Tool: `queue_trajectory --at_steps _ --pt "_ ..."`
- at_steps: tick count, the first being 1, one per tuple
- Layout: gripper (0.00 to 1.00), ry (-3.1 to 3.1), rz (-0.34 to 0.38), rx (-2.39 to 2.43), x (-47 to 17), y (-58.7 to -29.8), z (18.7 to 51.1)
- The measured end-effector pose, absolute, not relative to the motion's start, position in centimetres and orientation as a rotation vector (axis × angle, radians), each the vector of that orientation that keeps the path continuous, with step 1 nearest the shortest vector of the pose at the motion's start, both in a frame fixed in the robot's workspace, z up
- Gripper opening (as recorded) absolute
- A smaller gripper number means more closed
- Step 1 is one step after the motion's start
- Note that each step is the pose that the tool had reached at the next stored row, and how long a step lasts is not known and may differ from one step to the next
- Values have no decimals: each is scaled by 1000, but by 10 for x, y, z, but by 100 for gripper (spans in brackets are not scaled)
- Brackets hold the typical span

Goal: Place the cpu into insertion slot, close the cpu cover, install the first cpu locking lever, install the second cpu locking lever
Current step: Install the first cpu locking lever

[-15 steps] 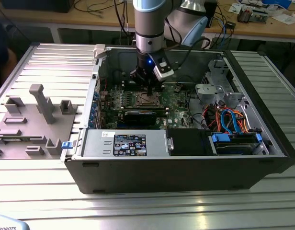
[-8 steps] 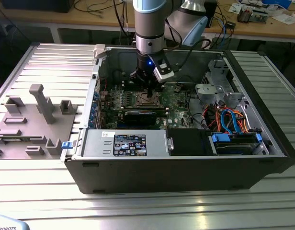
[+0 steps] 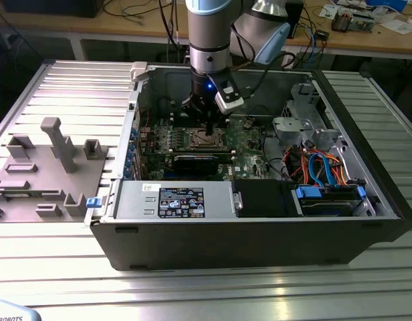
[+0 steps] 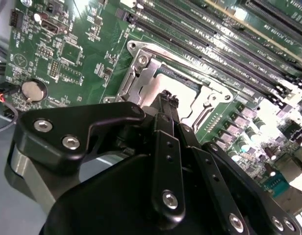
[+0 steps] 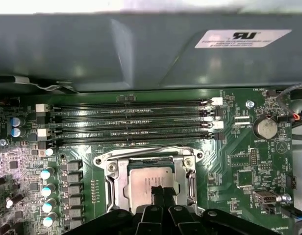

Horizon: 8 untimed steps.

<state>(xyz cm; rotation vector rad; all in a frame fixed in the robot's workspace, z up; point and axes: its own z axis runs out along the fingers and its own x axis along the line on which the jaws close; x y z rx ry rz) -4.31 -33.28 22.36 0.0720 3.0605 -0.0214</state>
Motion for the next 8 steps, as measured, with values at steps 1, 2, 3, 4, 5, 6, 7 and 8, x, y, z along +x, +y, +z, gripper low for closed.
queue_trajectory --at_steps 1,2,3,4,5,6,7,8 --pt "11 3061 -22 72 -43 -333 225" --pt "11 3061 -22 72 -43 -333 228" --pt "11 3061 -22 72 -43 -333 229" --pt "11 3060 -22 72 -43 -333 233" --pt "11 3061 -22 72 -43 -333 235" --pt "11 3061 -22 72 -43 -333 236" --pt "11 3060 -22 72 -43 -333 237" --pt "11 3060 -22 72 -43 -333 237"
